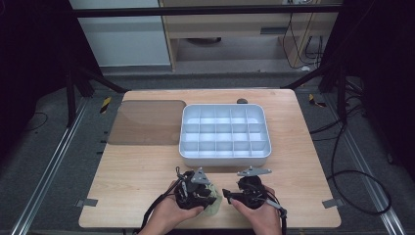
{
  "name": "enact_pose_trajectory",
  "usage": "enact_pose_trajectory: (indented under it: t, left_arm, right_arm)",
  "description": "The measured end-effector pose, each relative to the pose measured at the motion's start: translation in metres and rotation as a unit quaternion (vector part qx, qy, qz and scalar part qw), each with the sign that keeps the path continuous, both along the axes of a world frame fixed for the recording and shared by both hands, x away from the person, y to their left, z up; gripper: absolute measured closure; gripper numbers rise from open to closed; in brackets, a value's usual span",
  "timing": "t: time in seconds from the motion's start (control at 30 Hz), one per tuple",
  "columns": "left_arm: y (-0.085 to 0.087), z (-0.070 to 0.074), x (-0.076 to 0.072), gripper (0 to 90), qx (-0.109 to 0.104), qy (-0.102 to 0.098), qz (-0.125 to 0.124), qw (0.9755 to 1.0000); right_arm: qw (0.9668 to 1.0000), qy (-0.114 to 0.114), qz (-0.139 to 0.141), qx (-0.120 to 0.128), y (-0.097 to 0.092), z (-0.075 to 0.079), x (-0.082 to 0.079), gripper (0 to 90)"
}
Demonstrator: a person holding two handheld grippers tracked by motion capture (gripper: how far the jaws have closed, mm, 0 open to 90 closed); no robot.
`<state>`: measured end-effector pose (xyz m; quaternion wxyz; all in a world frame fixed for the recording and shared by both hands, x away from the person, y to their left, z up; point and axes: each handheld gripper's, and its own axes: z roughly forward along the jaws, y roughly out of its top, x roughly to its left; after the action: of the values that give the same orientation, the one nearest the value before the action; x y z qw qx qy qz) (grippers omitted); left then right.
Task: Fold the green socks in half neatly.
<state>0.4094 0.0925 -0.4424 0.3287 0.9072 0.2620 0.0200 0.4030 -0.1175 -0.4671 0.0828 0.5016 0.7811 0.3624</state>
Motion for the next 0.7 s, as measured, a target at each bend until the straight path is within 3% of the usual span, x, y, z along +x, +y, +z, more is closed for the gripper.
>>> enact_pose_trajectory:
  t: [0.23,0.47,0.7]
  left_arm:
    - [0.006,0.009,-0.001,64.6,-0.006,-0.012,0.006,0.9999]
    - [0.020,0.018,0.003,61.6,-0.015,-0.029,0.027,0.9991]
    - [0.040,0.020,0.010,50.9,-0.009,-0.056,0.059,0.9967]
  right_arm:
    - [1.0000,-0.003,0.000,0.001,0.000,0.003,0.000,35.1]
    - [1.0000,-0.009,0.002,0.003,0.001,0.007,0.000,35.0]
    - [0.9999,-0.009,0.009,0.008,0.008,0.011,0.000,34.0]
